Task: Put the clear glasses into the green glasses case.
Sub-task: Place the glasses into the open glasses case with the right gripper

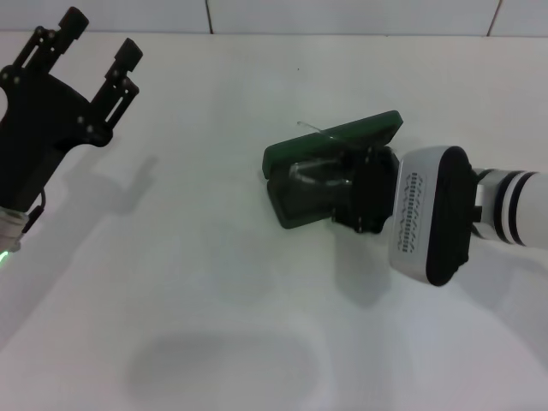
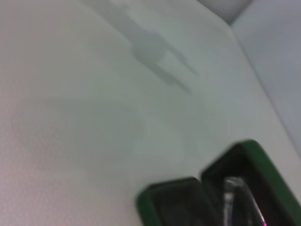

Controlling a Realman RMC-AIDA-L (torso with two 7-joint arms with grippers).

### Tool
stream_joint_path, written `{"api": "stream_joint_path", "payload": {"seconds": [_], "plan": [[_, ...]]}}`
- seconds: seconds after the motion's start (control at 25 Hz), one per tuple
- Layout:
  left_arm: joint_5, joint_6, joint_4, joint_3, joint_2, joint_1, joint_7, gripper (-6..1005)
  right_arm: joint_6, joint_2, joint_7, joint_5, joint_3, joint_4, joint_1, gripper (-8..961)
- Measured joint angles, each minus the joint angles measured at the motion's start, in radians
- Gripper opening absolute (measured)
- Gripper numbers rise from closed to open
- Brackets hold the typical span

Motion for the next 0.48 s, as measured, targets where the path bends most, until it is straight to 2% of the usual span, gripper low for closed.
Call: {"api": "stream_joint_path", "payload": {"seconds": [0.24,0.48], "plan": [[0.000,0.000,0.000,0.000,0.000,0.002,0.000,637,-0.073,-0.002,0.009,0.001,0.019,-0.026,-0.016,473],[0.000,-0.001,0.000,0.002,0.000,0.003,0.000,637,-0.288,-0.003,0.020,0.043,0.146,-0.037,-0.035,472]]}}
